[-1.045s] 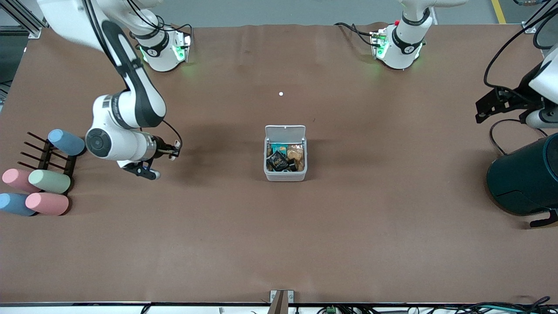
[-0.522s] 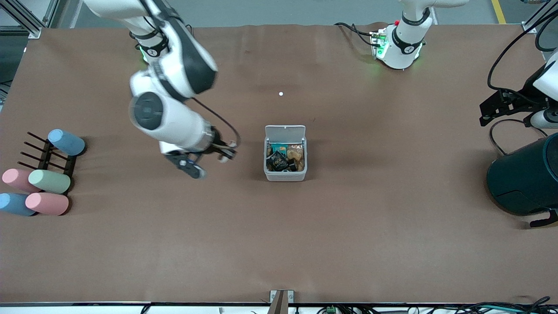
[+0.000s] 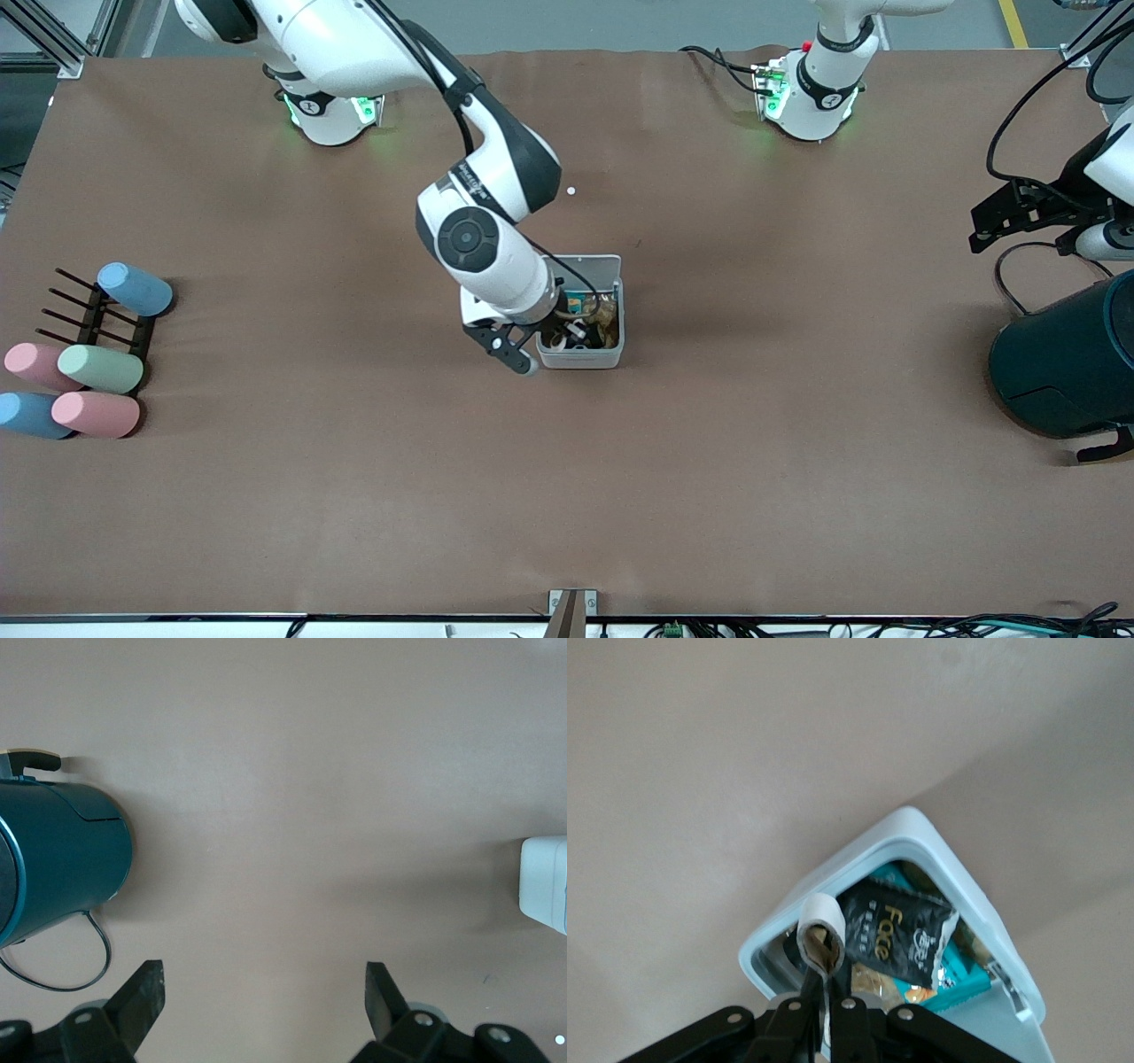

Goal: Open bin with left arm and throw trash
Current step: 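Carry the white paper over the bin with the right gripper and release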

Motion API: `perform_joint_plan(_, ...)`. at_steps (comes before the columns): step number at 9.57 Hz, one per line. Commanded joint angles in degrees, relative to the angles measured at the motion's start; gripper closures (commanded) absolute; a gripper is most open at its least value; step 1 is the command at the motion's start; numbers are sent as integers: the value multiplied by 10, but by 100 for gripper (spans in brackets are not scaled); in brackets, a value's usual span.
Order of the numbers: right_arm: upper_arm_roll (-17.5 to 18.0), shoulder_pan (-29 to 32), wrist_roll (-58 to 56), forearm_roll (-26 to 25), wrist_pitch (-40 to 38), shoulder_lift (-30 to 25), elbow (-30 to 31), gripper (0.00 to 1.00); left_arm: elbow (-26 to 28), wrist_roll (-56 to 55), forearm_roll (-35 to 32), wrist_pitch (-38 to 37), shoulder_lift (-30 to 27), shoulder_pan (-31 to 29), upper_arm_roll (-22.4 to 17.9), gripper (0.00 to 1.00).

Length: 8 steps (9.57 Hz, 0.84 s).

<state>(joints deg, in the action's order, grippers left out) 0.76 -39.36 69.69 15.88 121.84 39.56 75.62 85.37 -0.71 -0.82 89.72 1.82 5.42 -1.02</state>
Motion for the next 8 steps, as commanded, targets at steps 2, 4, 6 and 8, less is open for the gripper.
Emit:
perform_joint_plan(2, -9, -24, 12, -1, -6, 24, -12, 97, -10, 8, 8, -14, 3, -1, -4, 0)
perform_joint_plan(4, -9, -27, 12, -1, -6, 24, -6, 92, -11, 8, 7, -13, 5, -1, -4, 0)
perform_joint_plan(6, -9, -17, 12, -1, -6, 24, -6, 72, -11, 11, 8, -13, 5, -13, -6, 0)
perform_joint_plan(8, -10, -12, 12, -1, -6, 24, -6, 55, -11, 11, 8, -13, 6, -20, -6, 0)
